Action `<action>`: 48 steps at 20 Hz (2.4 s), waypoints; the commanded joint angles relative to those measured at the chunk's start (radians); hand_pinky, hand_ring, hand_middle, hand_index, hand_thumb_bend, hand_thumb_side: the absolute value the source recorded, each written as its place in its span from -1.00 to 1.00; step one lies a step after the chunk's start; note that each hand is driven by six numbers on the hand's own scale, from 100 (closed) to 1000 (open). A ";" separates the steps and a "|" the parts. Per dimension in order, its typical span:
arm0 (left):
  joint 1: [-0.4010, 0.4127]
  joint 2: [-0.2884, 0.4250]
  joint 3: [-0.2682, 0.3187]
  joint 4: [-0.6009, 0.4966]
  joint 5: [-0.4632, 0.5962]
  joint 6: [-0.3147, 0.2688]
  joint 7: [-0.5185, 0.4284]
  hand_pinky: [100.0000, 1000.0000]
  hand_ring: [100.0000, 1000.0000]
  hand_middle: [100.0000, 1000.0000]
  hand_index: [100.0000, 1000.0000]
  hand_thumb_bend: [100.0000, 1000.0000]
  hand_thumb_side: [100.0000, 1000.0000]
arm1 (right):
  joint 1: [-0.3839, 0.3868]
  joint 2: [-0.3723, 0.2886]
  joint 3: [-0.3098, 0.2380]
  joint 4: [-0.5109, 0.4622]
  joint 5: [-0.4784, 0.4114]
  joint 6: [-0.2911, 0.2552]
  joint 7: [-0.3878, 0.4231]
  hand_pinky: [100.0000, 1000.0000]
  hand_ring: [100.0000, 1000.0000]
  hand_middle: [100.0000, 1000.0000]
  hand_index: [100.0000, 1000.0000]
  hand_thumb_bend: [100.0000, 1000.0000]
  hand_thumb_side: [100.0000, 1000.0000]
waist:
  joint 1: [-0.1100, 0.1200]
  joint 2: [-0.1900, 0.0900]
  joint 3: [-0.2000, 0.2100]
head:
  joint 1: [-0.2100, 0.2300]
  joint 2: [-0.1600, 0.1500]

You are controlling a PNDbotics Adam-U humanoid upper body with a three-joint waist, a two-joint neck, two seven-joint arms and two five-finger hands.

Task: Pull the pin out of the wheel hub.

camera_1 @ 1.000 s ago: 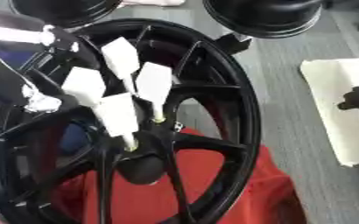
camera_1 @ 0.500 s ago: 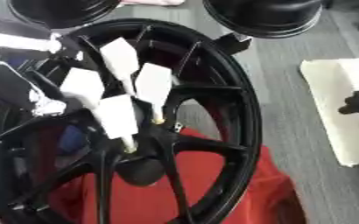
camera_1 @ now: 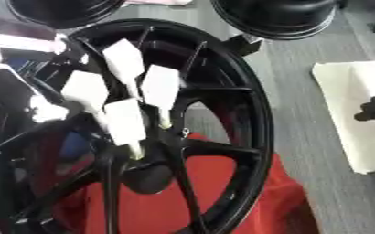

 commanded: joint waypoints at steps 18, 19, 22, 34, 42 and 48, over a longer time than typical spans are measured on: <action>0.224 0.299 0.424 -0.134 0.278 0.091 0.378 0.09 0.00 -0.51 -0.52 -1.00 -0.75 | 0.020 -0.031 -0.033 -0.021 -0.003 -0.011 -0.018 0.65 0.26 0.25 0.47 -1.00 -0.01 | 0.003 -0.052 0.064 | -0.050 0.022; 0.278 0.324 0.470 -0.108 0.307 0.087 0.431 0.09 0.00 -0.51 -0.52 -1.00 -0.73 | 0.020 -0.032 -0.036 -0.021 -0.003 -0.012 -0.021 0.65 0.26 0.25 0.47 -1.00 -0.01 | 0.003 -0.052 0.069 | -0.058 0.020; 0.460 0.386 0.600 -0.009 0.345 0.071 0.591 0.12 0.01 -0.50 -0.49 -1.00 -0.73 | 0.022 -0.031 -0.045 -0.021 0.000 -0.018 -0.030 0.65 0.26 0.25 0.47 -1.00 -0.01 | 0.003 -0.052 0.080 | -0.079 0.015; 0.834 0.274 0.720 0.127 0.282 0.017 0.667 0.70 0.78 0.69 0.76 -0.08 0.16 | 0.001 -0.009 -0.052 -0.021 -0.005 -0.013 -0.037 0.65 0.26 0.25 0.47 -1.00 0.00 | -0.017 -0.034 0.117 | -0.092 -0.026; 0.830 0.243 0.746 0.082 0.343 0.005 0.809 0.44 0.58 0.39 0.50 -1.00 0.33 | 0.005 -0.001 -0.052 -0.021 -0.002 -0.012 -0.036 0.66 0.26 0.24 0.47 -1.00 0.00 | -0.025 -0.033 0.116 | -0.090 -0.026; 0.783 0.199 0.653 -0.233 0.442 -0.025 1.021 0.34 0.46 0.19 0.30 -1.00 0.27 | -0.009 -0.015 -0.045 -0.021 -0.014 -0.022 -0.033 0.66 0.26 0.25 0.47 -1.00 -0.02 | -0.037 -0.036 0.109 | -0.080 -0.025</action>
